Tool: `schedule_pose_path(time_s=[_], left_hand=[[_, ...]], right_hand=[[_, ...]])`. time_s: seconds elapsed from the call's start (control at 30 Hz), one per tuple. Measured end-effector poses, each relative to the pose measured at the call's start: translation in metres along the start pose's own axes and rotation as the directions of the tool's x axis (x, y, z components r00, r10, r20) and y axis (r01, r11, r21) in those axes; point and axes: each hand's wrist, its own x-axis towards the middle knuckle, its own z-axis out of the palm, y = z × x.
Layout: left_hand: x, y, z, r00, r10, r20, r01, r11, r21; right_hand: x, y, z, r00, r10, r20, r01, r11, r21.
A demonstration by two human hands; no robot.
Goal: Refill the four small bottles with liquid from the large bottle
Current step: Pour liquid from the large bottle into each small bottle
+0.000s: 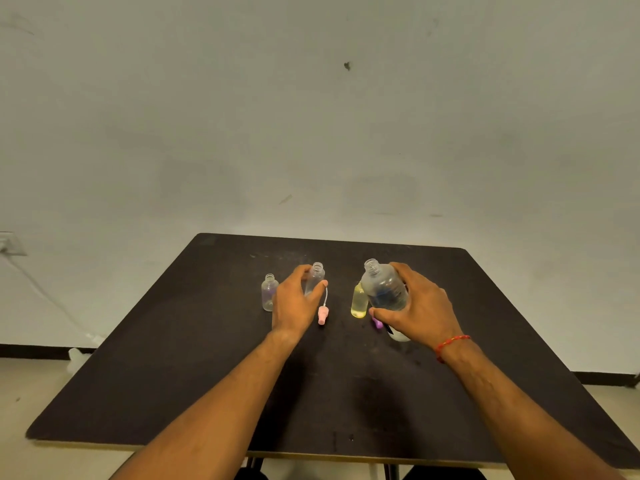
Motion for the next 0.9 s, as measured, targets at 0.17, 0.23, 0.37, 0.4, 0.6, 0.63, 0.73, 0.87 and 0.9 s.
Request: schedule_pose_path(time_s=[0.17, 0.23, 0.37, 0.4, 0.6, 0.63, 0.73, 0.87, 0.9], left_hand=[[-0.01, 0.012, -0.009, 0.995, 0.095, 0.003, -0.095, 0.995, -0.02], [-0.013, 0.015, -0.011, 0.993, 0.113, 0.013, -0.113, 0.993, -0.016], [-0.018, 0.018, -0.015, 0.988, 0.151, 0.021, -0.151, 0.988, -0.023], [-0.019, 0.019, -0.017, 0.987, 0.157, 0.021, -0.156, 0.987, -0.023], [-0.024, 0.026, -0.021, 0.983, 0.18, 0.033, -0.179, 0.984, -0.01], [-0.025, 0.027, -0.021, 0.983, 0.182, 0.033, -0.182, 0.983, -0.008], [-0.026, 0.029, -0.021, 0.981, 0.189, 0.035, -0.189, 0.982, -0.006], [-0.029, 0.029, -0.021, 0.979, 0.196, 0.051, -0.195, 0.981, -0.019], [-0.03, 0.029, -0.021, 0.979, 0.195, 0.055, -0.194, 0.981, -0.019]], right_hand=[[0.007, -0.011, -0.003, 0.999, -0.041, 0.011, 0.043, 0.991, -0.125], [0.009, -0.015, -0.005, 0.999, -0.044, 0.022, 0.047, 0.982, -0.183], [0.012, -0.023, -0.01, 0.997, -0.06, 0.04, 0.069, 0.96, -0.272], [0.012, -0.025, -0.011, 0.997, -0.068, 0.046, 0.078, 0.954, -0.291], [0.016, -0.03, -0.016, 0.992, -0.11, 0.055, 0.122, 0.922, -0.367], [0.016, -0.03, -0.017, 0.992, -0.115, 0.057, 0.128, 0.917, -0.378], [0.018, -0.031, -0.02, 0.99, -0.12, 0.073, 0.14, 0.898, -0.418], [0.02, -0.032, -0.025, 0.989, -0.123, 0.088, 0.15, 0.877, -0.456], [0.02, -0.032, -0.026, 0.988, -0.126, 0.093, 0.155, 0.873, -0.463]])
